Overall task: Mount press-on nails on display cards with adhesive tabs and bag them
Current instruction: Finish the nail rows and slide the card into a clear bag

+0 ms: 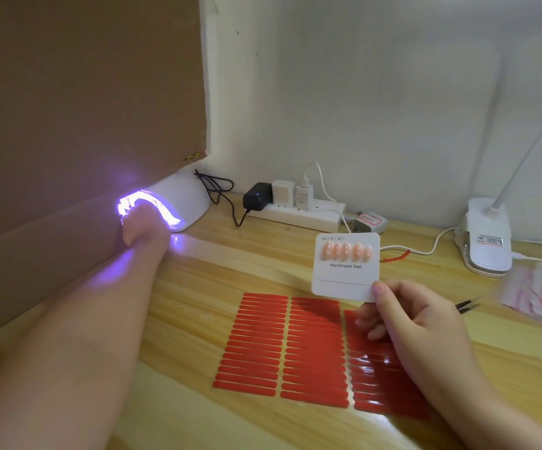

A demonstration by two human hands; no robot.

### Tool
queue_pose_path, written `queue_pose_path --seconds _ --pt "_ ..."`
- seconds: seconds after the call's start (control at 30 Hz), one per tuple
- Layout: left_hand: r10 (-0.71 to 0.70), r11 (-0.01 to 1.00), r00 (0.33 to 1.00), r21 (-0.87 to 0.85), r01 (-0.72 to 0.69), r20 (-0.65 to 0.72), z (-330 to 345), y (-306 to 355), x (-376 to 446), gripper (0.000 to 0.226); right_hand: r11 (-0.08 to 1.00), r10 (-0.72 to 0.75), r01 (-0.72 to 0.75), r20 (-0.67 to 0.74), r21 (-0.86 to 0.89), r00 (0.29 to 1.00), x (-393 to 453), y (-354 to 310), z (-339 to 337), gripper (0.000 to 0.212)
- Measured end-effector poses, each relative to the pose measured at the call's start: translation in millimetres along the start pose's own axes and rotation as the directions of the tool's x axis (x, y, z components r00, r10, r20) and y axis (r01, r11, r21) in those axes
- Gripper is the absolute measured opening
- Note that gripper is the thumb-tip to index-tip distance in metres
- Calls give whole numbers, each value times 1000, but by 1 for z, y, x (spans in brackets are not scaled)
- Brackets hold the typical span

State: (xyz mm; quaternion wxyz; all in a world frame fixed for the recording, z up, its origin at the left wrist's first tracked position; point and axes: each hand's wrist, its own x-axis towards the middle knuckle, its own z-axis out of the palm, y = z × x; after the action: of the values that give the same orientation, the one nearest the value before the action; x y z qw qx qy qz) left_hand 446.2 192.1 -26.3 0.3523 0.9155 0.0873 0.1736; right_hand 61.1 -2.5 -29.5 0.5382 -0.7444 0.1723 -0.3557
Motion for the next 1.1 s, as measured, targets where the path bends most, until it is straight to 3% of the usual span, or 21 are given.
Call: queue_pose_path --seconds 0.23,0.43,0.63,0.83,0.97,1.1 --pt "99 978 994 181 -107 49 -23 -2 -36 32 1000 -23 23 -14 -14 1000 -3 -3 -1 29" --pt "100 983 994 154 -104 31 -38 -8 -64 43 1000 -11 11 -15 -23 1000 -3 -5 -4 27" --pt "47 998 999 -37 -47 -2 -56 -39 -76 43 999 -25 27 -74 24 997 -6 -12 -16 27" --pt "-76 968 994 -246 54 -81 -85 -49 -101 49 978 123 -107 -82 177 989 0 -30 -31 21" --pt "27 893 1000 -448 -31 -15 -106 -39 -140 38 958 196 -203 52 205 979 7 -51 -46 19" --pt "224 797 970 -591 -125 98 -122 2 -195 42 976 180 -187 69 112 981 -3 -58 -73 19"
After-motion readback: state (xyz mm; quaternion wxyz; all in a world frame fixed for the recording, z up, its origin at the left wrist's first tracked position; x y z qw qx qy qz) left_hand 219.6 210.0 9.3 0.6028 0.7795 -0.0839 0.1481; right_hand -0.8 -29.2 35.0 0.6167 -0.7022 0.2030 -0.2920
